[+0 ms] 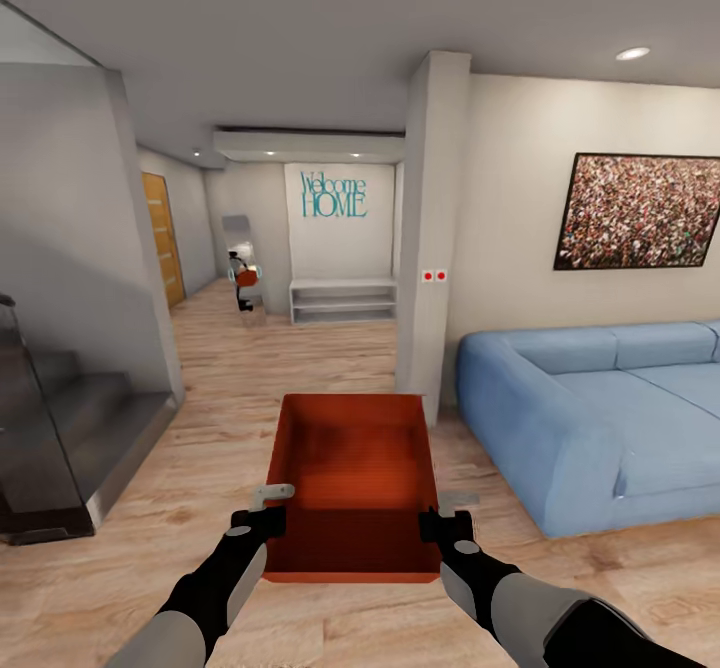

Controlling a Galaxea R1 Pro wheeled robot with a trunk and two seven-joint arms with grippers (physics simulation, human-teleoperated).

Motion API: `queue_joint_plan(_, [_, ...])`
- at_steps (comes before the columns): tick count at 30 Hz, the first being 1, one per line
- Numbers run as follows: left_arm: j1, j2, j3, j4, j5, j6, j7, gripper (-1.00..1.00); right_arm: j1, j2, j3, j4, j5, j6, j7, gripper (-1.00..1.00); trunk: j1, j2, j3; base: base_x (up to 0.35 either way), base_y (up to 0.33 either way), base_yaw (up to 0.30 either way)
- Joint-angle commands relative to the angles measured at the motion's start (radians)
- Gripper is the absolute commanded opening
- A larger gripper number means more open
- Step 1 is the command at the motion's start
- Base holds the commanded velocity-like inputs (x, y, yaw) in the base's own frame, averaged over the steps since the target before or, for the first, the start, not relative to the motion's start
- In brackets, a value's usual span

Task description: Move the two storage containers from the living room to the garage. In the garage, place one container on the floor and stack the other container on top of it (either order is fine).

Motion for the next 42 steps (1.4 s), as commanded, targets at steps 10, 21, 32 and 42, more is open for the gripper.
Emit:
queue_joint_plan(10, [-0.001, 0.009, 0.035, -0.002, -0.004, 0.008, 0.017, -1.0, -0.001, -0.005, -0.018, 0.0, -0.013, -0.005, -0.004, -1.0, 0.0, -0.002, -0.002, 0.0, 0.0, 0.274])
queue_joint_plan(21, [-0.001, 0.009, 0.035, -0.002, -0.004, 0.008, 0.017, -1.0, -0.001, -0.005, -0.018, 0.0, -0.013, -0.005, -0.004, -1.0, 0.0, -0.002, -0.002, 0.0, 0.0, 0.274])
queue_joint_plan(32, [-0.001, 0.009, 0.035, -0.002, -0.004, 0.008, 0.017, -1.0, -0.001, -0.005, -0.018, 0.0, -0.012, -0.005, -0.004, -1.0, 0.0, -0.002, -0.002, 0.0, 0.0, 0.123])
queue_joint_plan(42, [-0.001, 0.009, 0.035, -0.002, -0.004, 0.007, 0.017, -1.0, -0.001, -0.005, -0.018, 0.0, -0.012, -0.004, -0.004, -1.0, 0.0, -0.002, -0.002, 0.064, 0.0, 0.001])
